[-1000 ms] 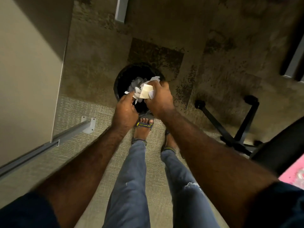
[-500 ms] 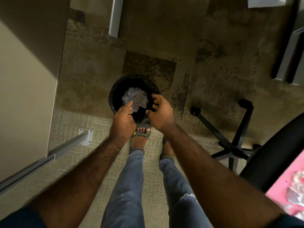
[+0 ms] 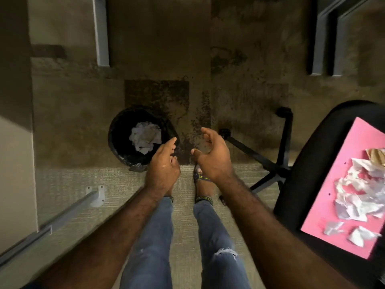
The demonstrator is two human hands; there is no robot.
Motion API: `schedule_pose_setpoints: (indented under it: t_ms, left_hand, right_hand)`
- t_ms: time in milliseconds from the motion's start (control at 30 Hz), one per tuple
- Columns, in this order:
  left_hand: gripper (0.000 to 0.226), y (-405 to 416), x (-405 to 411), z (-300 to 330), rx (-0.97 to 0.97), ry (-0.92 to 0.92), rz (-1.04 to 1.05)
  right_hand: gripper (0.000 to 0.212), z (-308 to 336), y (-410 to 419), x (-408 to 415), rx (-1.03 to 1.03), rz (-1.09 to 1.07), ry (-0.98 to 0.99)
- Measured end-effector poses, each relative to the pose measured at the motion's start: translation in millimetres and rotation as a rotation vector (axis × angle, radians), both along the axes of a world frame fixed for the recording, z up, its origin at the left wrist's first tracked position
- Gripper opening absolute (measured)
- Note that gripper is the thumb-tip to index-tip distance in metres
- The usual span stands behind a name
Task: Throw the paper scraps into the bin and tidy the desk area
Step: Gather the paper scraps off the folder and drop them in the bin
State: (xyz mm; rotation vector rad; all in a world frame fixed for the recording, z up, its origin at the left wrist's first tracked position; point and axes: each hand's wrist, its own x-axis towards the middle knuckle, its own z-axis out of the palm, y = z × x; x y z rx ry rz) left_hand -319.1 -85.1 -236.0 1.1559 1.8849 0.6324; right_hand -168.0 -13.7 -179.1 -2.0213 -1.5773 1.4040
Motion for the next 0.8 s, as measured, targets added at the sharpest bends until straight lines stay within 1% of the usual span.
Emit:
schedule_pose_setpoints:
  t_ms: [67, 233, 300, 567, 800]
  left_hand:
    - [0.063, 8.7, 18.3, 6.2, 0.004, 0.003, -0.043]
    - [0.061, 31.0, 71.8, 30.7, 0.083, -0.031, -0.142]
    - [0.06, 38.4, 94.6, 40.2, 0.09, -0.065, -0.168]
    - [0.053, 59.7, 183.2, 79.7, 0.14, -0.185, -0.311]
    - [0.043, 64.9, 238.4, 95.3, 0.203, -0.171, -0.42]
  right_hand:
    - [0.069, 10.0, 1.3, 17.7, 0.023, -0.05, 0.01]
    - [0.067, 43.0, 4.3, 62.8, 0.097, -0.192, 0.051]
    - [0.067, 56.0, 4.8, 81.1, 0.117, -0.257, 0.081]
    - [0.066, 94.3, -3.8, 154.3, 0.255, -0.471, 0.08]
    - [0.068, 119.8, -24.3, 209.2, 0.318, -0.578, 0.046]
